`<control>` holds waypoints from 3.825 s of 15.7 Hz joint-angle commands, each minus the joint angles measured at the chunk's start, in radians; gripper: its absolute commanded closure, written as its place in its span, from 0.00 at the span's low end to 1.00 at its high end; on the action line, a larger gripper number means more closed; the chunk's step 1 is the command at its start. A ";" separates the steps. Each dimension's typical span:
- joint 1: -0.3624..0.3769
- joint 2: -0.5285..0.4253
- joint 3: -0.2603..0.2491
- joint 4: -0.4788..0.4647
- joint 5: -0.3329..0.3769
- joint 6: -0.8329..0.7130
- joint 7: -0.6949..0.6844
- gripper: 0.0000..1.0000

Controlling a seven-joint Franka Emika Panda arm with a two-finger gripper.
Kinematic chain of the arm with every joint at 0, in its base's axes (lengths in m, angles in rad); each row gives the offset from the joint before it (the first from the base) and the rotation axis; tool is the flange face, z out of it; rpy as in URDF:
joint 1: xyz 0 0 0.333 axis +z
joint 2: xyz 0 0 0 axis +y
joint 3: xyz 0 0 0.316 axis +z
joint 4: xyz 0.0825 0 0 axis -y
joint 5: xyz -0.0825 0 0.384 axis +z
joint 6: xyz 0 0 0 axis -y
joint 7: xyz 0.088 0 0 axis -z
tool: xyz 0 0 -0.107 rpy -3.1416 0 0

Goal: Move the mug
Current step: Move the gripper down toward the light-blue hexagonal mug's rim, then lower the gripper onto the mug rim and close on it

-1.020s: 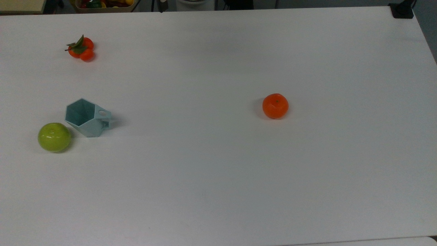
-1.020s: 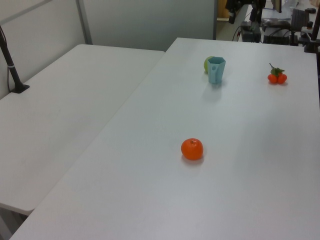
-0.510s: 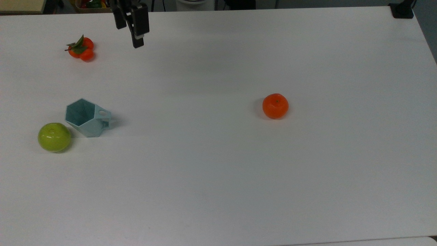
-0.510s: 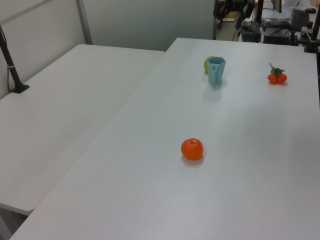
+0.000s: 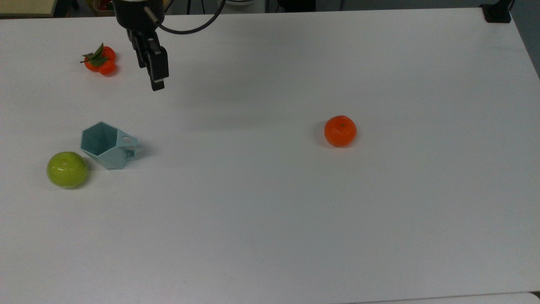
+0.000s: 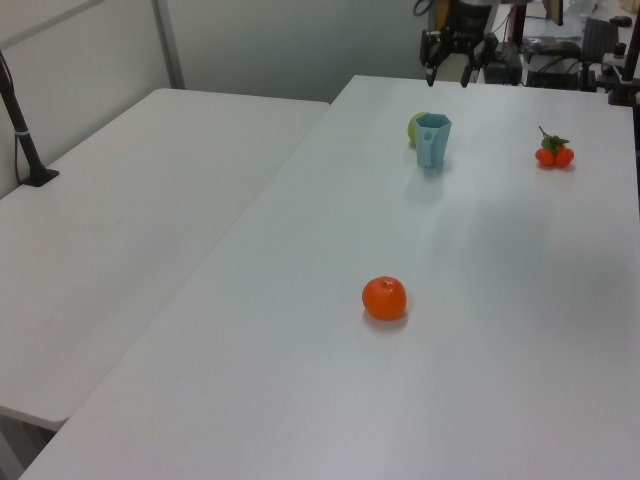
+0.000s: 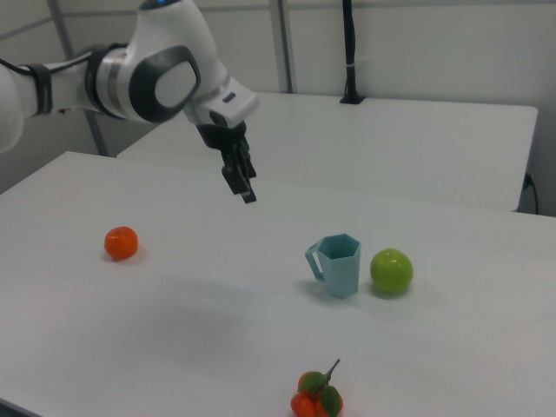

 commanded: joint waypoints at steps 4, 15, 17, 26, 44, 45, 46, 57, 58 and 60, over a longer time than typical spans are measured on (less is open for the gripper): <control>-0.007 0.034 -0.009 -0.114 -0.012 0.178 0.098 0.30; -0.031 0.166 -0.041 -0.111 -0.015 0.339 0.167 0.30; -0.031 0.182 -0.045 -0.113 -0.015 0.366 0.165 0.30; -0.039 0.247 -0.047 -0.108 -0.057 0.412 0.164 0.30; -0.068 0.279 -0.047 -0.110 -0.104 0.445 0.157 0.48; -0.070 0.282 -0.047 -0.110 -0.112 0.443 0.156 0.50; -0.070 0.284 -0.047 -0.110 -0.120 0.443 0.156 0.52; -0.070 0.298 -0.047 -0.117 -0.159 0.442 0.154 0.55; -0.070 0.298 -0.045 -0.117 -0.164 0.442 0.154 0.55; -0.070 0.298 -0.045 -0.119 -0.169 0.442 0.154 0.55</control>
